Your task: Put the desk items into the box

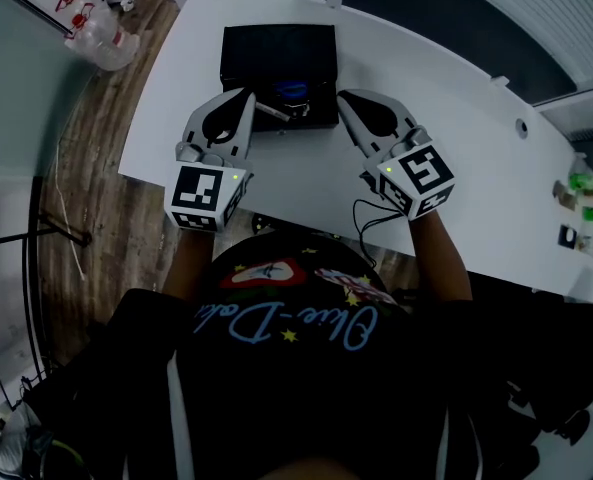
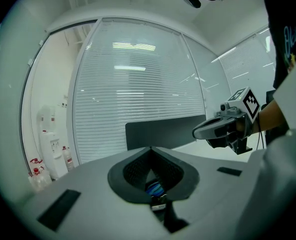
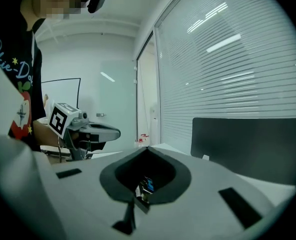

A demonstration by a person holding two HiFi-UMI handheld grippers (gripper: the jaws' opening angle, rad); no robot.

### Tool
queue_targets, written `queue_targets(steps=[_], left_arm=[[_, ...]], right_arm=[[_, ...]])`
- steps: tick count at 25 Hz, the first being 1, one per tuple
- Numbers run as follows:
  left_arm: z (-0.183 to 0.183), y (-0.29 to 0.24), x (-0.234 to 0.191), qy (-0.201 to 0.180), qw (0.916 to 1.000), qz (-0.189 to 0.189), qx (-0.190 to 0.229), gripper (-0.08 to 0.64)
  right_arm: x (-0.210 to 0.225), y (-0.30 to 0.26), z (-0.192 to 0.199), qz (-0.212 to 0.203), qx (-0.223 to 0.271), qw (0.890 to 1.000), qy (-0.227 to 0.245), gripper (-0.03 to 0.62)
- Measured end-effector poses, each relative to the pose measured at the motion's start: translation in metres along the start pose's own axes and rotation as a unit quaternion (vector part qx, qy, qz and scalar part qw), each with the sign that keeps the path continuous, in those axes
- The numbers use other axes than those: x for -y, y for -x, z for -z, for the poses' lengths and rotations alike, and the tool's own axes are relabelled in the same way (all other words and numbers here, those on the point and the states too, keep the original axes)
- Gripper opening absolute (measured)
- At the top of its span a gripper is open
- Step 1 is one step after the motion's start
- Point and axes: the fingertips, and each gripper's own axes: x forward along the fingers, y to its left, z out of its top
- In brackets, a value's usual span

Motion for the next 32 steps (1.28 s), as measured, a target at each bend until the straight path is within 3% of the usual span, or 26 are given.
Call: queue_targets(steps=[15,32], left_arm=[[-0.010,-0.025,0.035,-0.014,0.9989,0.043,0.010,0.006],[-0.017,-0.029,0.049,-0.016,0.9984,0.053,0.014,0.006]], right_arm=[[0.019,0.039,-0.005,0.064,0.028,0.997,-0.025,0.008],[0.021,0.054,-0.005,0.064,0.041,0.996,-0.050,0.008]])
